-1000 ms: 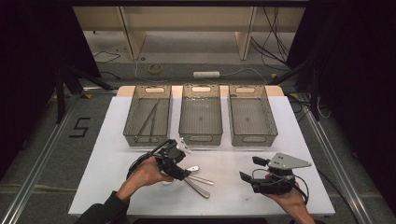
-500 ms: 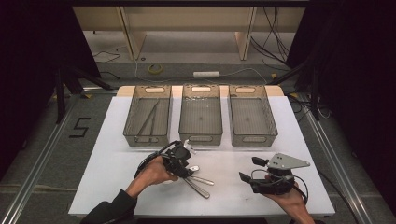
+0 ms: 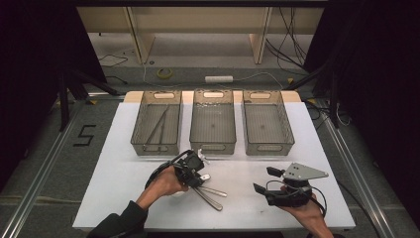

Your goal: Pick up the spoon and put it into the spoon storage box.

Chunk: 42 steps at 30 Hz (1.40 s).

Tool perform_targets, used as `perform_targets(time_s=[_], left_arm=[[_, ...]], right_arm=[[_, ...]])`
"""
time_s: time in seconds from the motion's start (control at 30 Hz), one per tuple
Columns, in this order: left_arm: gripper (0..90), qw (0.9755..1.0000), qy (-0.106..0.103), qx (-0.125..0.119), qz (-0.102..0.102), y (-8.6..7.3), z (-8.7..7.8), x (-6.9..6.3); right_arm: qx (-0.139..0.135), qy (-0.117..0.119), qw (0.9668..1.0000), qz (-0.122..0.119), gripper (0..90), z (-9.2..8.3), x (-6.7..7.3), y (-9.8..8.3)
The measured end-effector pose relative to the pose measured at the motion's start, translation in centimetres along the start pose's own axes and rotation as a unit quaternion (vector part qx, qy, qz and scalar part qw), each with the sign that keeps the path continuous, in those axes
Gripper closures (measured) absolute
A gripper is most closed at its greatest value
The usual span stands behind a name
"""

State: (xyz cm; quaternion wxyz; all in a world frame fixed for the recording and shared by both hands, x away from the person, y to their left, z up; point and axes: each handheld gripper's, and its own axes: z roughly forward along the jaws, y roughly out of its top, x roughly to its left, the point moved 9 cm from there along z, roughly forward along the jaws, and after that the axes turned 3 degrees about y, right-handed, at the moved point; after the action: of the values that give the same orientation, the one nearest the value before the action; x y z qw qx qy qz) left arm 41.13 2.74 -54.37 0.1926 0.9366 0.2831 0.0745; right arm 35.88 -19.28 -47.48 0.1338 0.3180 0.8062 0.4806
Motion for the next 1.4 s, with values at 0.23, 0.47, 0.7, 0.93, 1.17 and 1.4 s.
perform_targets(time_s=[0.23, 0.47, 0.7, 0.93, 1.17, 1.4], left_arm=[[74.9, 1.0, 0.0, 0.0, -0.009, -0.1, 0.1, 0.1], [75.5, 0.9999, 0.006, -0.012, -0.008, 0.0, -0.2, 0.2], [75.7, 0.9991, 0.005, -0.035, -0.023, 0.3, -1.3, 0.7], [75.7, 0.9971, -0.004, -0.062, -0.043, 0.9, -2.5, 1.0], [75.7, 0.9917, -0.009, -0.112, -0.063, 2.5, -4.9, 1.5], [75.8, 0.9856, 0.008, -0.145, -0.087, 3.5, -6.5, 3.5]], right_arm=[[0.0, 0.0, 1.0, 0.0, 26.8, 0.1, 0.1, 0.0], [0.001, 0.0, 1.0, -0.002, 27.1, 0.0, 0.1, 0.0], [0.0, 0.0, 1.0, -0.003, 27.1, 0.0, 0.1, 0.0], [0.001, 0.0, 1.0, -0.004, 27.2, 0.0, 0.1, 0.0], [-0.002, 0.001, 1.0, -0.001, 27.2, -0.1, 0.1, 0.0], [-0.007, -0.002, 1.0, 0.002, 27.0, -0.2, 0.0, 0.1]])
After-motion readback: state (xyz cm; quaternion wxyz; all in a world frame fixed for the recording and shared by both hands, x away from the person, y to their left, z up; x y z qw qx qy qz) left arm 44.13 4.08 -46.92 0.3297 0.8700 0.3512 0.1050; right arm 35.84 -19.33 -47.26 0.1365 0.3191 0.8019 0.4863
